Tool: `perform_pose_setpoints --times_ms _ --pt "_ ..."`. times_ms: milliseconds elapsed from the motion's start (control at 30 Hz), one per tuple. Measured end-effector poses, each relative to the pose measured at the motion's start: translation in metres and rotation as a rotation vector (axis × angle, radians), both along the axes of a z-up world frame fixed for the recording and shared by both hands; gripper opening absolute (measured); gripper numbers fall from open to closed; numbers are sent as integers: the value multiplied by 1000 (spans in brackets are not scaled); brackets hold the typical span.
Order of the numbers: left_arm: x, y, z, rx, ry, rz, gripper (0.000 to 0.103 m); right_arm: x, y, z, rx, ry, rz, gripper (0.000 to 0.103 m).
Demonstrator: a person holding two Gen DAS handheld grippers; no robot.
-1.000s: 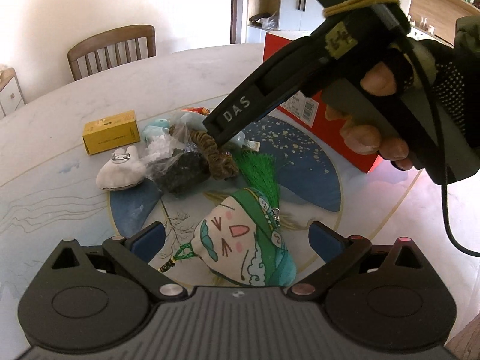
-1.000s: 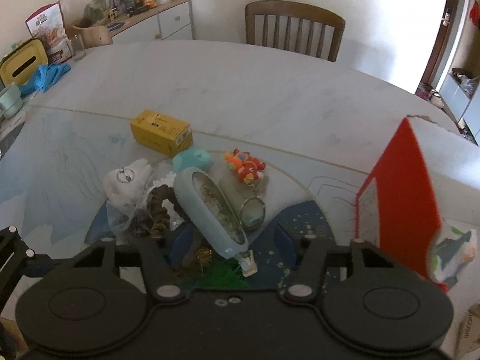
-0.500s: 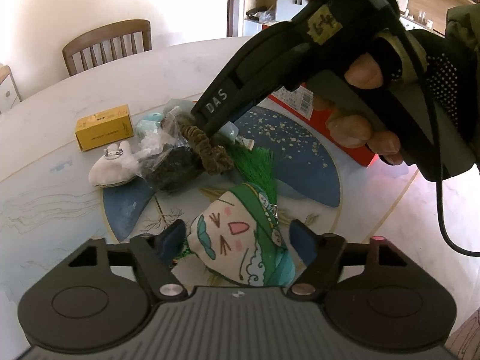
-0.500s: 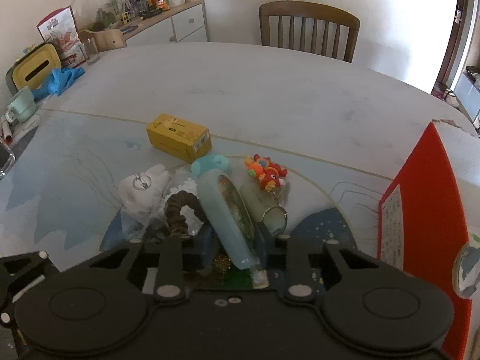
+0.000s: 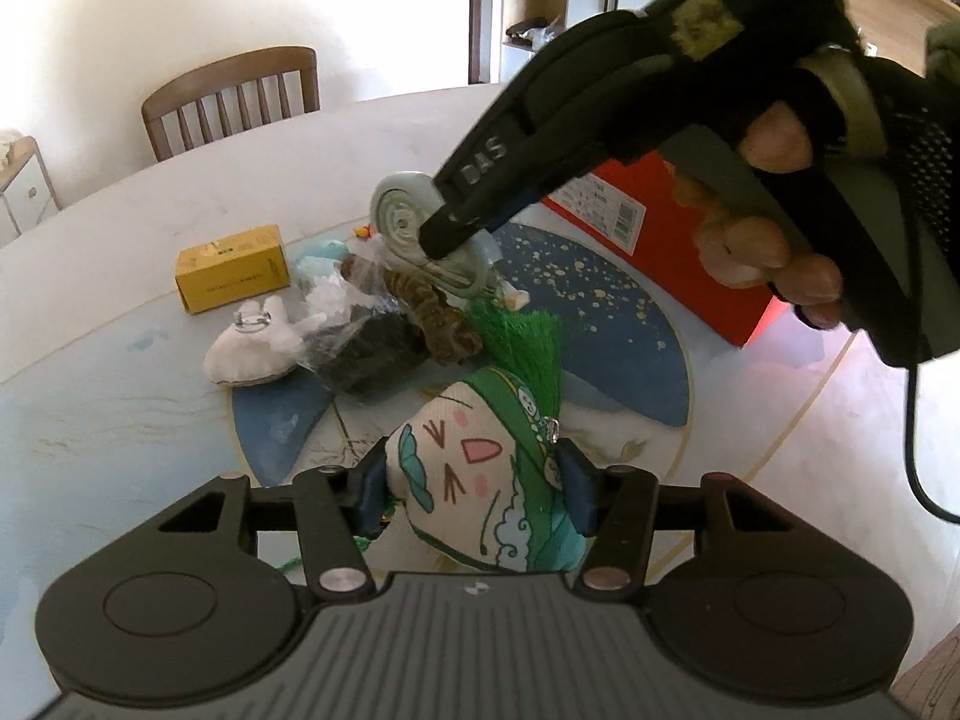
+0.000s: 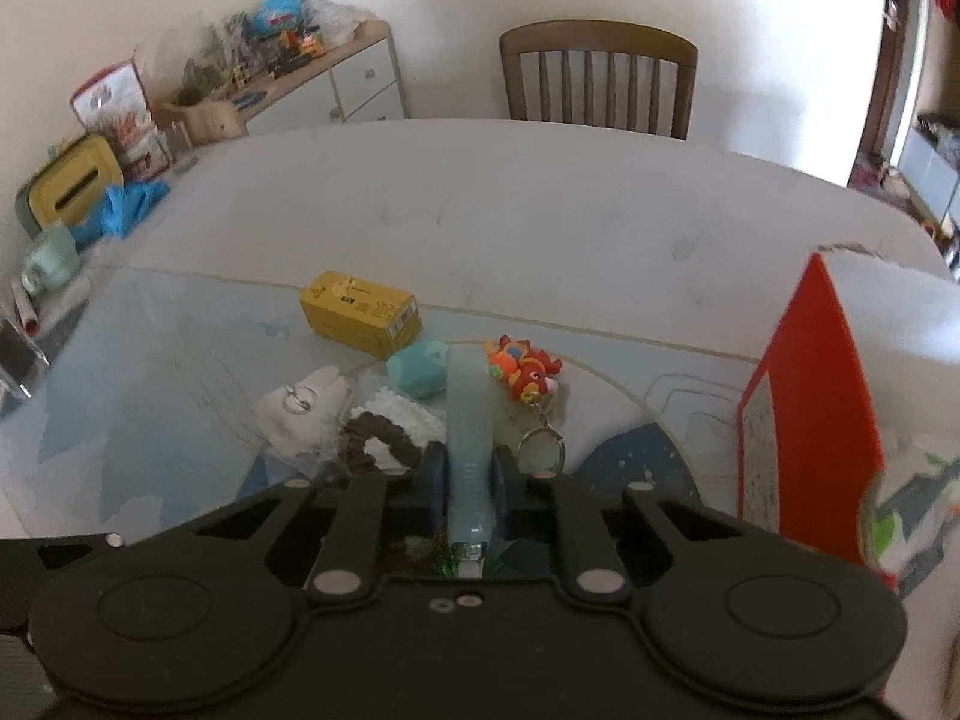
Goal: Organize objects
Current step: 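Grasp the green plush toy with the left tool while the right grasps the blue tape dispenser, then carry the plush toy and tape dispenser into the red shoebox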
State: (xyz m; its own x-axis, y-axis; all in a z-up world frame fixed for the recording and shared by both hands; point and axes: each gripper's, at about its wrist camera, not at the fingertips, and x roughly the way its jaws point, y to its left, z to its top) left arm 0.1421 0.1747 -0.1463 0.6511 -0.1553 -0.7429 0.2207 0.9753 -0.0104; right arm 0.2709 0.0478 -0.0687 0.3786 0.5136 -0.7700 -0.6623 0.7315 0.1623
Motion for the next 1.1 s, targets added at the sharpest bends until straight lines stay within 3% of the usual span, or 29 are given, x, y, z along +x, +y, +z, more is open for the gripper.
perform_pose_setpoints --times_ms 533,1100 --pt "-11 -8 59 -29 -62 55 55 -41 -55 62 117 -30 -66 14" --pt "-1 -65 120 -30 -141 10 55 -49 -149 105 192 -90 -190 14"
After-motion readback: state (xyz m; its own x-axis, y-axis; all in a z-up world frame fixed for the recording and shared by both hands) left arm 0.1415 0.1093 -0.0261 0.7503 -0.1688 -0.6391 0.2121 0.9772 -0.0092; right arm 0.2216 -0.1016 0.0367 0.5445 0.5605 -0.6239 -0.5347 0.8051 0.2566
